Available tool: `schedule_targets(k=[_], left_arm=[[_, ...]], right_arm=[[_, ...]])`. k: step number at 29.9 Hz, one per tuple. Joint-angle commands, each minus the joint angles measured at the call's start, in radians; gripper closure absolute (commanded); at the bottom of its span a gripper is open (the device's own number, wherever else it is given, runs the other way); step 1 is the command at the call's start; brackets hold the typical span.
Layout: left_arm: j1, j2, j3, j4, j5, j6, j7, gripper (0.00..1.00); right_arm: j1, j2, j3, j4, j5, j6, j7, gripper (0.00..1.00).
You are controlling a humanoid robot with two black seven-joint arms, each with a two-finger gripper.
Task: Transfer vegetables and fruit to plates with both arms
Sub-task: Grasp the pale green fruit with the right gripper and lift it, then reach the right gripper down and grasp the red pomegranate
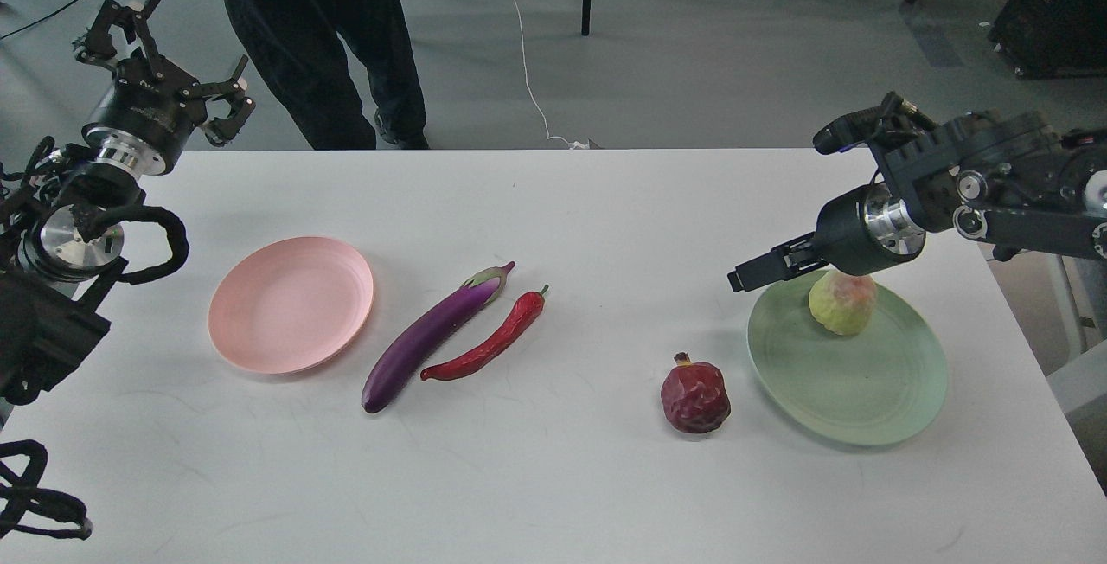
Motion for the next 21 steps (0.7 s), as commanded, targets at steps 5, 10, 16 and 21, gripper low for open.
schedule_targets(k=[5, 10, 16, 21], left_arm=[[-0.001, 0.01, 0.0, -0.001, 0.001, 0.001, 0.001, 0.02], [0.001, 0.019, 0.0, 0.0, 0.001, 0.0, 0.0, 0.02], [0.004, 0.019, 0.001, 0.006, 0.001, 0.001, 0.0, 0.02], [0.031, 0.016, 0.0, 0.006, 0.001, 0.004, 0.0, 0.02]], right_arm=[[0.051, 0.121, -0.011, 0.09, 0.039, 0.06, -0.001, 0.06], [0.004, 0.209, -0.085, 0.085, 0.036, 0.06, 0.001, 0.11], [-0.025, 0.238, -0.105, 0.061, 0.031, 0.06, 0.001, 0.23], [-0.064, 0.267, -0.105, 0.013, 0.028, 0.009, -0.005, 0.25]])
